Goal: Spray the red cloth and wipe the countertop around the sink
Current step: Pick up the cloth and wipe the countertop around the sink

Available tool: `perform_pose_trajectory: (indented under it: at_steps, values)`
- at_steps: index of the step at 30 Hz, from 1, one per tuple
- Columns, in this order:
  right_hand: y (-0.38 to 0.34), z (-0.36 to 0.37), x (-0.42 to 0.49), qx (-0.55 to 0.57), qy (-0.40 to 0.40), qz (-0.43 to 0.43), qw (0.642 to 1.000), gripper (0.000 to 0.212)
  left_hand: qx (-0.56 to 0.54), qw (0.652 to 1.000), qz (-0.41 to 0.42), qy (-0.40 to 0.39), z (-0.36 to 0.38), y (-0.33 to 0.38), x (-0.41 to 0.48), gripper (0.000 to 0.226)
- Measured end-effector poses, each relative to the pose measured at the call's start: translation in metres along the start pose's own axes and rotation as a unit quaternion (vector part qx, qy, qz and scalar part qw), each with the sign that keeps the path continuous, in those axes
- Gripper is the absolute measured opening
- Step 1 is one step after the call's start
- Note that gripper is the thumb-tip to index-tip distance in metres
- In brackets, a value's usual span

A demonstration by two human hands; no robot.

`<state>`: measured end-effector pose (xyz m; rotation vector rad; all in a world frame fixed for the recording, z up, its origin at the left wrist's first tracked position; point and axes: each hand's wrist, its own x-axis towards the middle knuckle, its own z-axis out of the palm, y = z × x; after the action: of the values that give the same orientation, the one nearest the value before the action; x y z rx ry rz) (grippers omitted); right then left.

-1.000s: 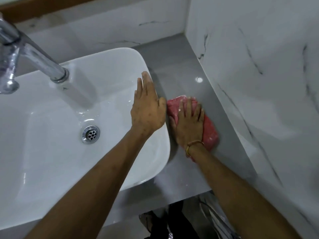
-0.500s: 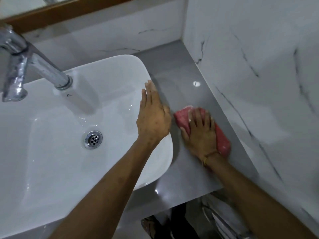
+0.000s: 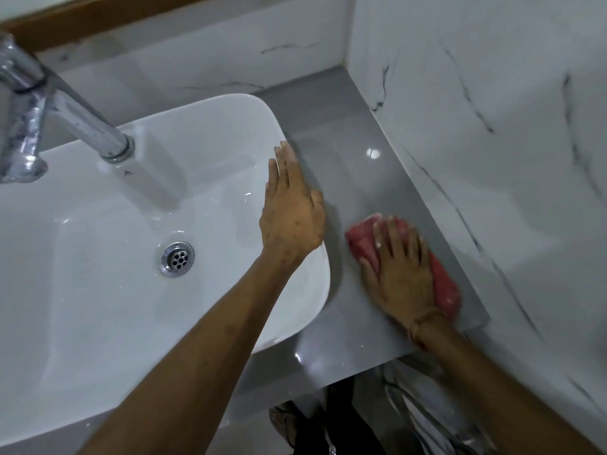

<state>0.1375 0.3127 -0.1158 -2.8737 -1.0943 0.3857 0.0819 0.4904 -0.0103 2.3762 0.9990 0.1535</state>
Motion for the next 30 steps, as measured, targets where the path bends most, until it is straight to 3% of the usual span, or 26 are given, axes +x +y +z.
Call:
perform_pose_trajectory:
  at_steps: [4,11,15,20,24,27,30]
  values:
    - [-0.036,-0.005,0.029,0.035,-0.009,0.051,0.998,0.074,0.009,1.0,0.003,0.004,-0.002,0.0,0.0,0.066]
    - [-0.032,0.021,-0.088,0.01,-0.013,-0.027,1.0,0.082,-0.003,1.0,0.007,0.005,0.0,0.0,0.0,0.065]
    - [-0.006,0.012,-0.042,-0.023,0.02,0.014,0.999,0.074,-0.001,1.0,0.009,0.0,-0.002,0.001,0.0,0.065]
    - [-0.028,0.002,0.0,0.044,0.027,0.075,0.996,0.071,-0.002,1.0,0.009,0.003,-0.005,0.002,-0.001,0.065]
    - [-0.061,0.026,-0.079,0.026,0.007,0.006,1.0,0.081,-0.003,1.0,0.005,-0.004,-0.005,0.003,-0.002,0.065]
    - [-0.038,0.035,-0.1,0.011,0.013,-0.035,0.999,0.084,0.007,1.0,0.008,-0.003,-0.003,0.002,0.0,0.065]
    - [-0.021,0.028,-0.08,-0.001,0.038,0.011,0.999,0.075,0.01,1.0,0.015,0.001,-0.002,0.0,0.0,0.065]
